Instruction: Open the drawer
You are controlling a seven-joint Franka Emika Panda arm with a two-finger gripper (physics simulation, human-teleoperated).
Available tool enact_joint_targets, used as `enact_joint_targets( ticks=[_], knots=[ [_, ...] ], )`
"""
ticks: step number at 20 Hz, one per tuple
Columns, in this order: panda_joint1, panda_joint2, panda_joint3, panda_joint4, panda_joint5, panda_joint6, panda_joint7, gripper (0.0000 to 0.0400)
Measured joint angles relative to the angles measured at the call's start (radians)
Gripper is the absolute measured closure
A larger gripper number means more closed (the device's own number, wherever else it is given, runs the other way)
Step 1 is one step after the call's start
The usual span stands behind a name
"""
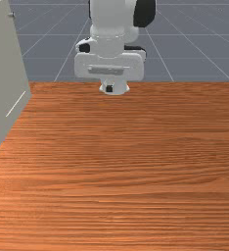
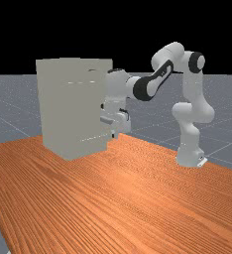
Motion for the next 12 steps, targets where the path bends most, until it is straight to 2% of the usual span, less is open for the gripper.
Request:
enact_joint_targets(
  ticks=[1,3,4,6,7,8,10,11,12],
  knots=[
    [-0.002,0.002,0.002,0.009,-0.004,-0.014,-0.031,0.04],
    [-0.004,-0.046,0.005,-0.05,-0.005,0.075,-0.061,0.04],
    [-0.002,-0.062,0.004,-0.039,-0.026,0.053,-0.062,0.04],
    [-0.006,-0.073,0.002,0.032,-0.014,-0.085,-0.078,0.04],
    [-0.005,-0.114,0.002,0.001,-0.021,-0.045,-0.075,0.04],
    [-0.003,-0.152,0.004,-0.015,-0.075,-0.011,-0.06,0.04],
    [0.001,-0.152,0.004,0.08,-0.164,-0.138,-0.019,0.04],
    [0.008,-0.148,0.005,0.102,-0.282,-0.176,0.022,0.04],
    [0.005,-0.142,0.0,0.125,-0.265,-0.191,0.007,0.04]
  ],
)
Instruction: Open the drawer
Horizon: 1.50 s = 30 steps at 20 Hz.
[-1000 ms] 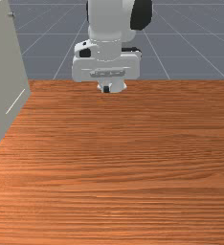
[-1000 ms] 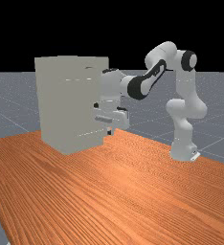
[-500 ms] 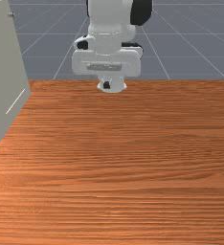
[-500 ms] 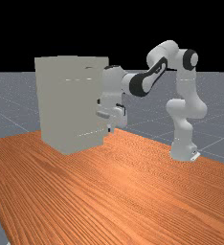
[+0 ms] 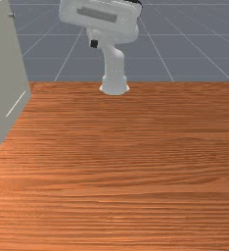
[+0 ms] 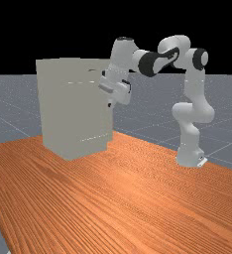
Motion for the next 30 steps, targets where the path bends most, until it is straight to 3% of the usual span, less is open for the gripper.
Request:
enact_joint_targets(
  ticks=[2,3,5,7,8,10,11,12,15,16,19,20,21,23,24,26,30],
  knots=[
    [-0.007,0.004,-0.006,0.013,0.05,-0.002,-0.041,0.04],
    [0.003,0.001,-0.003,0.0,-0.089,-0.005,0.066,0.04],
    [-0.001,-0.006,-0.016,-0.01,-0.173,0.014,0.143,0.04],
    [-0.015,-0.002,-0.028,0.006,-0.121,0.018,0.064,0.04],
    [-0.01,-0.013,-0.027,-0.02,-0.272,0.031,0.143,0.04],
    [-0.016,-0.012,-0.036,-0.012,-0.324,0.029,0.164,0.04],
    [-0.021,-0.01,-0.04,-0.003,-0.285,0.036,0.122,0.04],
    [-0.015,-0.017,-0.037,-0.024,-0.413,0.032,0.2,0.04],
    [-0.024,-0.015,-0.049,0.002,-0.346,0.041,0.133,0.04],
    [-0.015,-0.017,-0.046,-0.018,-0.512,0.018,0.234,0.04],
    [-0.028,-0.016,-0.058,0.004,-0.457,0.035,0.171,0.04],
    [-0.017,-0.001,-0.056,0.009,-0.579,-0.024,0.251,0.04],
    [-0.019,-0.014,-0.058,-0.018,-0.648,0.004,0.307,0.04],
    [-0.019,-0.01,-0.063,-0.02,-0.724,-0.012,0.356,0.04],
    [-0.023,-0.012,-0.064,-0.018,-0.707,0.004,0.331,0.04],
    [-0.013,-0.001,-0.068,-0.031,-0.834,-0.025,0.404,0.04],
    [-0.012,0.017,-0.08,-0.06,-0.991,-0.061,0.497,0.04]
  ],
)
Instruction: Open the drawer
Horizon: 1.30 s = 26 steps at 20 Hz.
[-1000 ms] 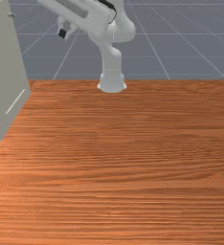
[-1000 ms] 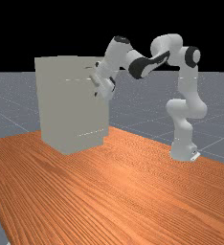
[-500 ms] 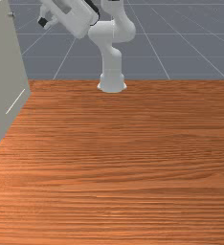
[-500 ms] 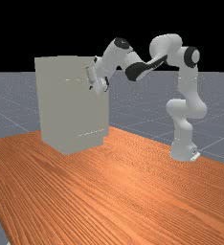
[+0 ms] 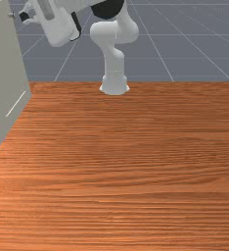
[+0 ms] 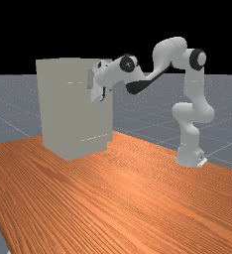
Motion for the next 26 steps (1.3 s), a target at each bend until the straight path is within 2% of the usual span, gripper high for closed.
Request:
enact_joint_targets(
  ticks=[3,5,7,8,11,12,14,17,18,21,22,25,26],
  knots=[
    [0.007,0.008,-0.001,-0.022,-0.096,-0.03,0.058,0.04],
    [0.014,0.014,-0.003,-0.037,-0.187,-0.06,0.14,0.04],
    [0.009,0.007,-0.002,-0.032,-0.157,-0.03,0.107,0.04],
    [0.024,0.045,-0.009,-0.009,-0.22,-0.136,0.156,0.04],
    [0.01,0.012,-0.006,-0.025,-0.19,-0.079,0.108,0.04],
    [0.016,0.045,-0.009,0.015,-0.183,-0.155,0.12,0.04],
    [0.029,0.049,-0.019,-0.038,-0.311,-0.234,0.156,0.04],
    [0.014,0.013,-0.014,-0.088,-0.299,-0.171,0.156,0.04],
    [0.023,0.015,-0.02,-0.128,-0.439,-0.222,0.289,0.04],
    [0.017,0.004,-0.017,-0.113,-0.402,-0.192,0.246,0.04],
    [0.029,0.037,-0.027,-0.113,-0.504,-0.293,0.292,0.04],
    [0.021,0.009,-0.021,-0.108,-0.466,-0.245,0.244,0.04],
    [0.023,0.028,-0.023,-0.086,-0.46,-0.283,0.231,0.04]
  ],
)
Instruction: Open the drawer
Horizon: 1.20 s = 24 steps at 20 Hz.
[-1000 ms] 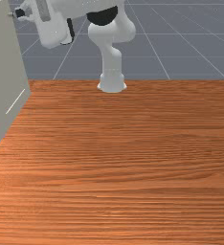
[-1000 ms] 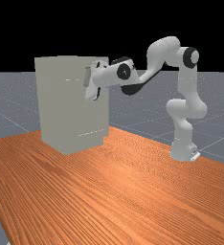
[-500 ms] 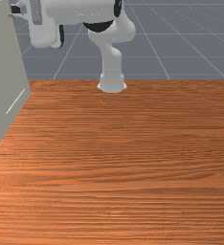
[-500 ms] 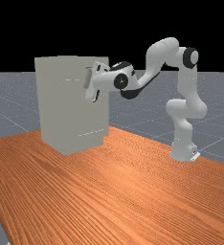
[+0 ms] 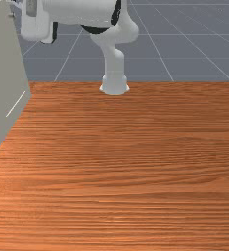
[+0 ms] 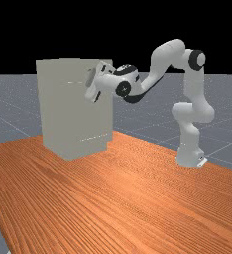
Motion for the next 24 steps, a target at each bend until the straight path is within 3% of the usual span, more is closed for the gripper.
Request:
enact_joint_targets(
  ticks=[2,4,5,7,8,11,12,15,16,17,24],
  knots=[
    [-0.005,0.016,-0.011,0.018,0.001,-0.029,-0.025,0.04],
    [-0.013,-0.003,-0.035,-0.045,-0.133,-0.033,-0.103,0.04],
    [-0.023,-0.011,-0.038,-0.057,-0.136,-0.014,-0.1,0.04],
    [-0.036,-0.027,-0.039,-0.07,-0.125,0.025,-0.067,0.04],
    [-0.039,-0.042,-0.039,-0.076,-0.093,0.069,-0.242,0.04],
    [-0.039,-0.033,-0.038,-0.078,-0.093,0.057,-0.196,0.04],
    [-0.04,-0.031,-0.036,-0.072,-0.037,0.065,-0.333,0.04],
    [-0.041,-0.019,-0.036,-0.08,-0.001,0.061,-0.39,0.04],
    [-0.046,-0.024,-0.035,-0.073,0.072,0.095,-0.45,0.04],
    [-0.046,-0.02,-0.034,-0.074,0.095,0.1,-0.482,0.04],
    [-0.04,-0.008,-0.03,-0.089,0.067,0.075,-0.426,0.04]
  ],
)
